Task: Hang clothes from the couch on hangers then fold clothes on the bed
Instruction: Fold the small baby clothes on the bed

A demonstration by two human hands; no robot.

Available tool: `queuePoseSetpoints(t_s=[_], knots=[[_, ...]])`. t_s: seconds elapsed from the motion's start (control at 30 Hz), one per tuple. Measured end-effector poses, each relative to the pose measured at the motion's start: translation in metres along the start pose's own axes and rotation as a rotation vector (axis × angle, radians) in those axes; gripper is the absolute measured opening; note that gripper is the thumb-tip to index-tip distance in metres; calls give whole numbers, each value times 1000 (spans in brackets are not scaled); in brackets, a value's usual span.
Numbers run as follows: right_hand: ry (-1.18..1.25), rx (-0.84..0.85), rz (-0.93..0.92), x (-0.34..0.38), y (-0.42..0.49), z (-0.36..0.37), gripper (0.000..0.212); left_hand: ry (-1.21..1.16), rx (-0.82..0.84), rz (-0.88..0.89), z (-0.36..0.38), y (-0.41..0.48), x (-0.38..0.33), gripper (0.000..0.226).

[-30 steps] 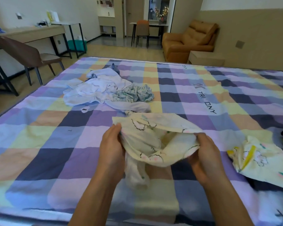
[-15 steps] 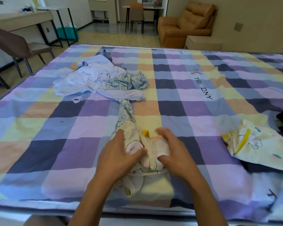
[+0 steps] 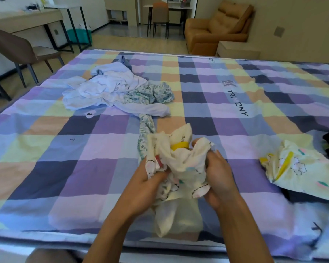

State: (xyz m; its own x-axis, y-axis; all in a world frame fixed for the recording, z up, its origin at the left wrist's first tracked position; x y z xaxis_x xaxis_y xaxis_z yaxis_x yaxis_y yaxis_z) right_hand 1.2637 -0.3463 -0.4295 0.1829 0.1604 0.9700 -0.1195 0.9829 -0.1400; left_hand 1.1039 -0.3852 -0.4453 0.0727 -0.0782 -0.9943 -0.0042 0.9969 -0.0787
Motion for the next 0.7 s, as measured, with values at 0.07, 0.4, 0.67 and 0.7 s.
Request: queuePoseSetpoints(t_s=[0.07, 0.4, 0.67, 0.7], knots=[[38, -37, 17, 1, 1, -6, 30, -292, 20, -96, 9, 1, -2, 36], [-662, -420, -192, 10, 11, -42, 39, -1092, 234, -194, 1, 7, -22, 59], [-252, -168, 118, 1, -2, -45, 24, -802, 25, -46, 4, 8, -29, 46], [-215, -166, 100, 6, -8, -44, 39, -792, 16, -7, 4, 9, -30, 57]])
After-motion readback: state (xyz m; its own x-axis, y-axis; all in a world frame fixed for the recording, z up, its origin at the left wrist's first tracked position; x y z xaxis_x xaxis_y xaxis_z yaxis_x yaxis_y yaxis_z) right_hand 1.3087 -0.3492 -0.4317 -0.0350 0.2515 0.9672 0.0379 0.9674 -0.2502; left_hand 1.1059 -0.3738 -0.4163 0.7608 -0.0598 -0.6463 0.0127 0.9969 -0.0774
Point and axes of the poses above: each hand's wrist, its own y-axis towards the middle knuckle, its own z-axis out of the palm, x = y × z, the point moved 4 cm from there along y, towards the middle knuckle, and after that the axes turned 11 degrees about -y, right-handed, at the moved point
